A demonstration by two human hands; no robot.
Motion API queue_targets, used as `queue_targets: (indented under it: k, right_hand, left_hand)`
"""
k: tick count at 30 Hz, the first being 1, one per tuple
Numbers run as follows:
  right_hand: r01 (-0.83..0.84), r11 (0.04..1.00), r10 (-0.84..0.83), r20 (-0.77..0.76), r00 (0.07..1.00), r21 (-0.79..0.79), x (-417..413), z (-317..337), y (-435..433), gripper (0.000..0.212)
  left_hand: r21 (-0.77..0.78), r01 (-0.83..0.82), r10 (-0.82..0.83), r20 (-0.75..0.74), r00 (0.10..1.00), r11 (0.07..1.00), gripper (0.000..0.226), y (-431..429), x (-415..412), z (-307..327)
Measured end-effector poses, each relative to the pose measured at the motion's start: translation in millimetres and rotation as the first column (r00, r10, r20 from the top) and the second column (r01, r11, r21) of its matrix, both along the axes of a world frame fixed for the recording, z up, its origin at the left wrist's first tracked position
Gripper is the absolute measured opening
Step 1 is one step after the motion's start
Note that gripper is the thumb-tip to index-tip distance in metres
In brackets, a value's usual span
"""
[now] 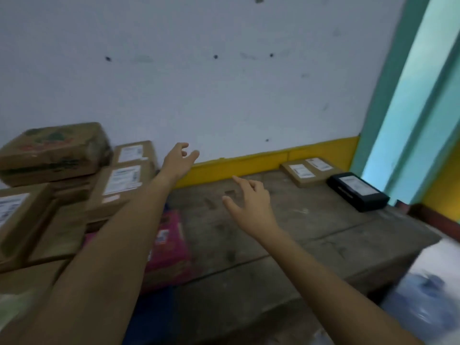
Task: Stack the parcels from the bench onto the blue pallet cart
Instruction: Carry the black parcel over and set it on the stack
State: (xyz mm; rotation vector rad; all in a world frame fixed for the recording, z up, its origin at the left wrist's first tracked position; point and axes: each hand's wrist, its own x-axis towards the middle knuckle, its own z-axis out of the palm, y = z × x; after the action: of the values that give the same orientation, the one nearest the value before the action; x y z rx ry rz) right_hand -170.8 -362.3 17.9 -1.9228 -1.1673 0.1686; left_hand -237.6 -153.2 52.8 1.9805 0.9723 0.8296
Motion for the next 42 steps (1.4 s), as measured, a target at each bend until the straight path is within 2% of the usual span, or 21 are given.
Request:
queue_targets:
  k: [7, 12, 18, 25, 31, 34, 37, 40, 42]
  right_hand:
    - [0.171, 0.981, -0.174, -0.031, 0.984, -0.088, 135, -12, -62, 0.057]
    - [0.256, 0.952, -0.268, -0.053, 0.962, -0.168, 226, -38, -78, 0.056]
    - [0.403, 0.878, -0.430, -0.057, 0.901, -0.259, 346, -74, -91, 0.058]
    - [0.536, 0.778, -0.582, -0.057, 0.811, -0.329, 467, -112, -109, 0.057]
    - [0.520, 0.747, -0.616, -0.137, 0.775, -0.415, 538, -148, -115, 0.059]
    - [0.478, 0.756, -0.599, -0.179, 0.781, -0.446, 562, -168, -118, 0.062]
    - [0.403, 0.802, -0.545, -0.265, 0.796, -0.441, 577, -182, -119, 0.062]
    - [0.308, 0.883, -0.438, -0.385, 0.812, -0.354, 585, -188, -116, 0.057]
    - [0.277, 0.913, -0.386, -0.409, 0.827, -0.301, 588, -189, -115, 0.055]
  left_hand:
    - [-0.067, 0.155, -0.159, -0.053, 0.986, 0.986, 0.052, -71, 154, -23]
    - [-0.082, 0.214, -0.221, -0.089, 0.971, 0.973, 0.053, -87, 251, -49]
    - [-0.106, 0.267, -0.280, -0.136, 0.950, 0.958, 0.046, -82, 379, -96]
    - [-0.230, 0.367, -0.410, -0.180, 0.894, 0.901, 0.057, -88, 501, -153]
    - [-0.240, 0.430, -0.488, -0.301, 0.819, 0.870, 0.062, -94, 561, -204]
    - [-0.289, 0.399, -0.480, -0.318, 0.817, 0.870, 0.063, -94, 582, -219]
    - [-0.318, 0.395, -0.489, -0.316, 0.813, 0.862, 0.065, -95, 597, -227]
    - [-0.318, 0.429, -0.521, -0.315, 0.793, 0.845, 0.068, -96, 609, -233]
    - [-0.304, 0.436, -0.523, -0.336, 0.783, 0.847, 0.067, -95, 613, -236]
